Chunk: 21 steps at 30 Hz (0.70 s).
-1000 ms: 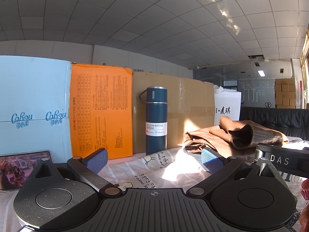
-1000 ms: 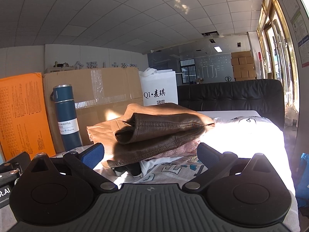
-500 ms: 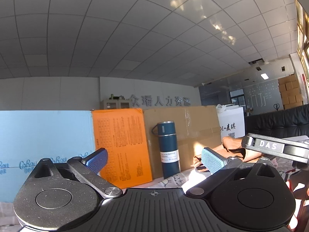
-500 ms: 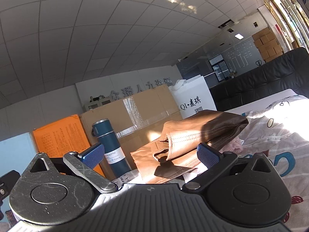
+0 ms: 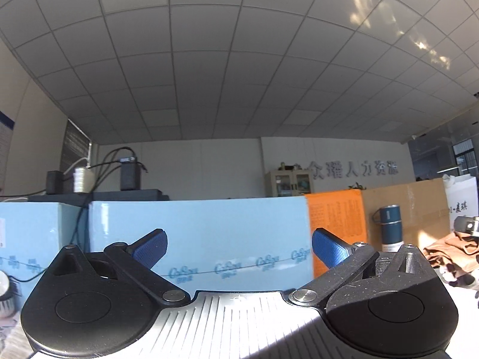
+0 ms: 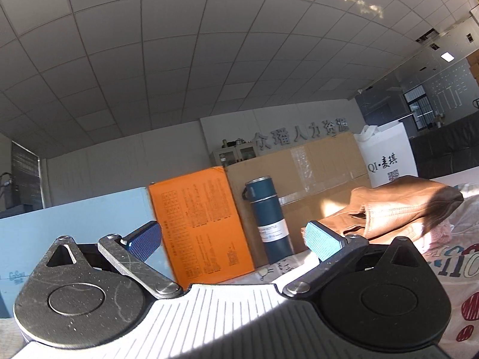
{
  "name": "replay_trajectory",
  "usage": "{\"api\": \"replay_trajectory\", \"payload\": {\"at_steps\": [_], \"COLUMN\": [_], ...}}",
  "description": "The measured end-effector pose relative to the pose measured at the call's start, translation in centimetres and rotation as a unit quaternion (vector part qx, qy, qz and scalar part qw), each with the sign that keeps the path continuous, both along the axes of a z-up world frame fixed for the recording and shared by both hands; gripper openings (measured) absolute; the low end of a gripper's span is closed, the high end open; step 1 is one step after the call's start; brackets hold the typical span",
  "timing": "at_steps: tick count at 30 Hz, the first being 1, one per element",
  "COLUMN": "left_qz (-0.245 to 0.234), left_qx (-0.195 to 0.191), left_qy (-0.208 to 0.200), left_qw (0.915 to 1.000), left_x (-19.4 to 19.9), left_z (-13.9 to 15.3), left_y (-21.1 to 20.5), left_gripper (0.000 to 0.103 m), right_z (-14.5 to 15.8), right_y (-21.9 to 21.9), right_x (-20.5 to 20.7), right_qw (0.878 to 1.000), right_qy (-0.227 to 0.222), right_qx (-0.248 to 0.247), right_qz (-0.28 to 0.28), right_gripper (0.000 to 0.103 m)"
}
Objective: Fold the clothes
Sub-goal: 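Swing both grippers toward the cream knit sweater on the bed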
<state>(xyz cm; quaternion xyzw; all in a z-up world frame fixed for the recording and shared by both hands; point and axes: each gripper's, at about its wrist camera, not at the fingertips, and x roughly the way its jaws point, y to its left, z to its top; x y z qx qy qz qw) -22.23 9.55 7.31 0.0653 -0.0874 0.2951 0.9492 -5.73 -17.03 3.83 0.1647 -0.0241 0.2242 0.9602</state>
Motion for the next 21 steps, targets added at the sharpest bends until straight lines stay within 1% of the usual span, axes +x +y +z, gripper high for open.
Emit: {"api": "replay_trajectory", "payload": {"at_steps": [3, 5, 6, 7, 9, 11, 12, 13, 15, 16, 19, 21], "left_qz": [0.062, 0.095, 0.111, 0.124, 0.142, 0.146, 0.151, 0.156, 0.169, 0.181, 0.198, 0.198], "left_qx": [-0.015, -0.02, -0.022, -0.03, -0.066, -0.1, -0.118, -0.133, -0.16, -0.18, -0.235, -0.261], "left_qy": [-0.012, -0.014, -0.015, -0.008, 0.013, 0.027, 0.03, 0.028, 0.01, -0.002, -0.022, -0.018], "left_qw": [0.9979, 0.9952, 0.9935, 0.9918, 0.9875, 0.9838, 0.9811, 0.9785, 0.9726, 0.9668, 0.9513, 0.9446], "left_x": [-2.1, -3.3, -3.8, -4.5, -5.4, -6.8, -7.6, -8.3, -9.9, -10.7, -12.5, -12.7], "left_z": [1.0, 1.7, 2.1, 2.4, 2.3, 1.8, 1.3, 0.9, 0.1, -0.3, -1.2, -1.9], "left_y": [3.2, 5.2, 6.2, 7.6, 10.2, 12.5, 13.6, 14.7, 16.6, 17.7, 19.6, 20.7], "left_gripper": [0.103, 0.103, 0.103, 0.103, 0.103, 0.103, 0.103, 0.103, 0.103, 0.103, 0.103, 0.102], "right_z": [1.5, 2.6, 3.2, 3.7, 4.5, 5.0, 5.3, 5.3, 5.3, 5.2, 4.4, 3.4], "right_y": [2.8, 5.3, 6.5, 7.6, 10.0, 12.3, 13.7, 14.9, 17.6, 19.0, 23.0, 26.0], "right_x": [-1.6, -2.4, -2.6, -2.5, -2.1, -2.0, -2.1, -2.1, -1.8, -1.6, -0.7, -0.1], "right_qw": [0.996, 0.989, 0.983, 0.975, 0.955, 0.943, 0.941, 0.939, 0.933, 0.929, 0.912, 0.898], "right_qy": [0.017, 0.038, 0.056, 0.08, 0.134, 0.162, 0.164, 0.163, 0.168, 0.172, 0.208, 0.238], "right_qx": [-0.014, -0.026, -0.026, -0.022, -0.015, -0.025, -0.04, -0.051, -0.069, -0.077, -0.084, -0.092], "right_qz": [0.082, 0.143, 0.175, 0.208, 0.265, 0.289, 0.294, 0.297, 0.311, 0.318, 0.344, 0.358], "right_gripper": [0.103, 0.103, 0.103, 0.103, 0.103, 0.103, 0.103, 0.103, 0.103, 0.103, 0.103, 0.103]}}
